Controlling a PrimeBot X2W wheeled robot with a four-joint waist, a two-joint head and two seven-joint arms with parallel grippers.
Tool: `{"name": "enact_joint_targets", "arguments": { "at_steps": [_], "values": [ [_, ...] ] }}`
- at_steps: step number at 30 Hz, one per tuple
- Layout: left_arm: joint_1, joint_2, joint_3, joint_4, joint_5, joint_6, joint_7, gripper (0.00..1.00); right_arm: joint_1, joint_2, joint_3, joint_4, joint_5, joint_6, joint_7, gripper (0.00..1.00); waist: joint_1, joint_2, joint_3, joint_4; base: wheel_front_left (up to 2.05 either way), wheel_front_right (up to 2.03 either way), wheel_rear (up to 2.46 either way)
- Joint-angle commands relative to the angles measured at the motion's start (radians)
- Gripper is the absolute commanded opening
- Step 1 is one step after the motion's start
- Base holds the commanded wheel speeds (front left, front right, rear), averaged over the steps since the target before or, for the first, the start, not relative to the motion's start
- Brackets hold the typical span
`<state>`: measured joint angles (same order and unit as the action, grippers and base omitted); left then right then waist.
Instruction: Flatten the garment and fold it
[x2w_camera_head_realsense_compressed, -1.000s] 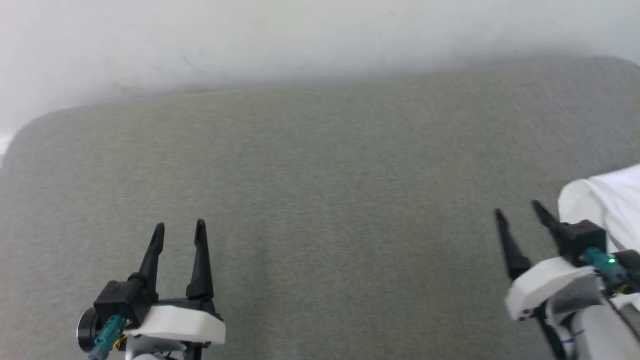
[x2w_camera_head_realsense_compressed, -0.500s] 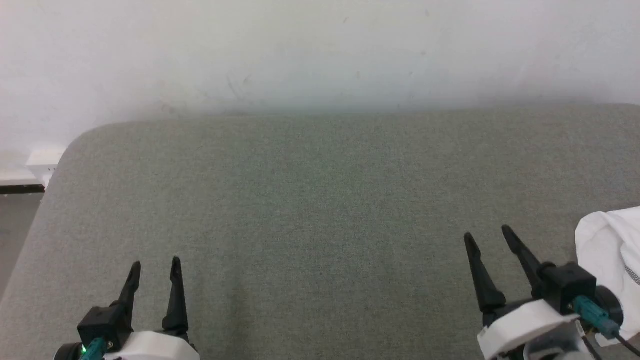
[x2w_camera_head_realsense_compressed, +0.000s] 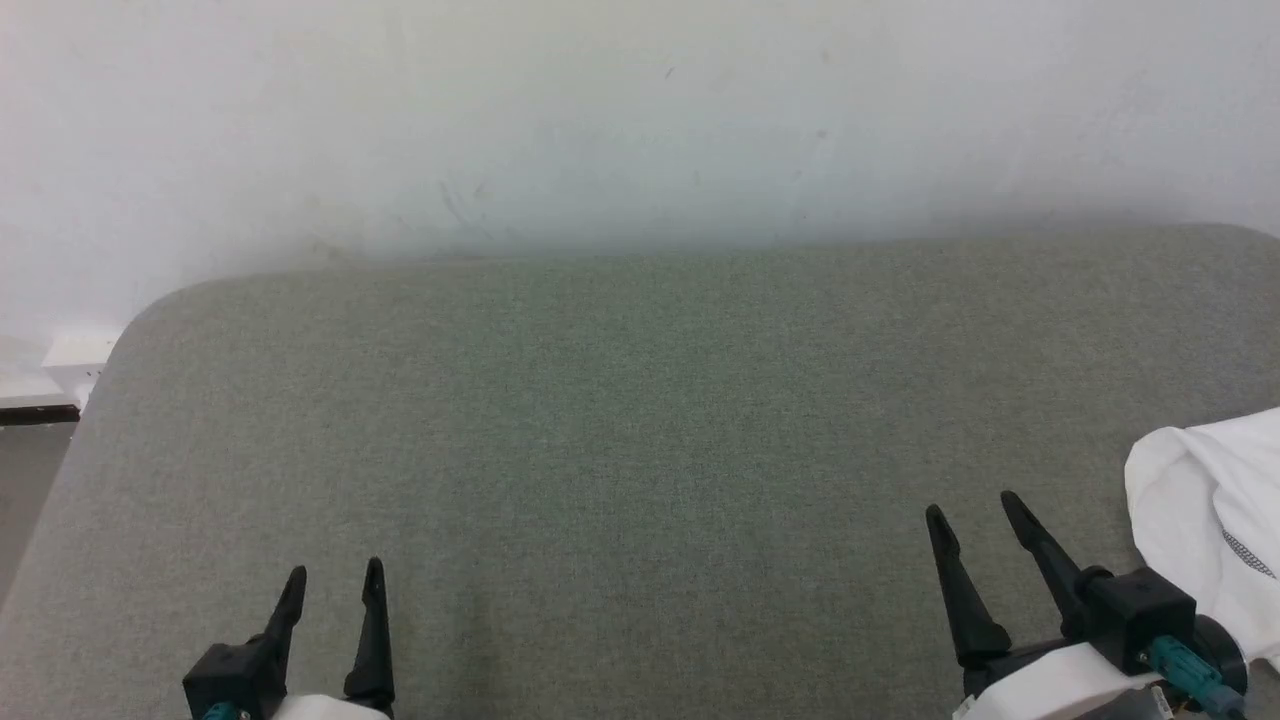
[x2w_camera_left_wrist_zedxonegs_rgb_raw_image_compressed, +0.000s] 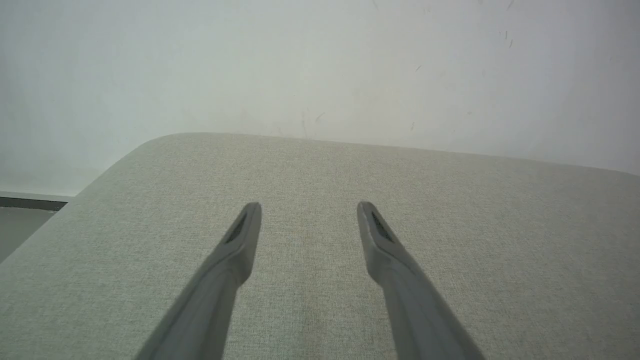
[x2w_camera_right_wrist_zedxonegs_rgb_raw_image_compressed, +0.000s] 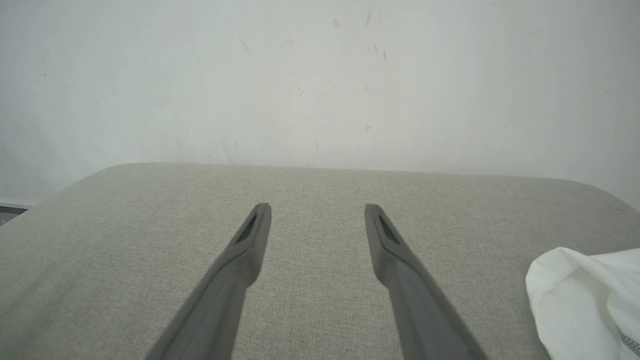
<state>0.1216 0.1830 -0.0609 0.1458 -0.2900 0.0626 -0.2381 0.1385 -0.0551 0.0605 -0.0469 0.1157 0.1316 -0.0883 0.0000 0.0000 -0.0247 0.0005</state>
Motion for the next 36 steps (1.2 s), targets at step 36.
{"name": "enact_joint_targets", "arguments": {
  "at_steps": [36],
  "values": [
    [-0.031,-0.035,0.015,-0.036,0.074,-0.016,0.062,0.00,-0.035,0.001,-0.015,0.012,-0.030,0.000,0.022,0.00,0.0000,0.0000,0.006,0.000,0.00,0.00,0.00]
  ]
}}
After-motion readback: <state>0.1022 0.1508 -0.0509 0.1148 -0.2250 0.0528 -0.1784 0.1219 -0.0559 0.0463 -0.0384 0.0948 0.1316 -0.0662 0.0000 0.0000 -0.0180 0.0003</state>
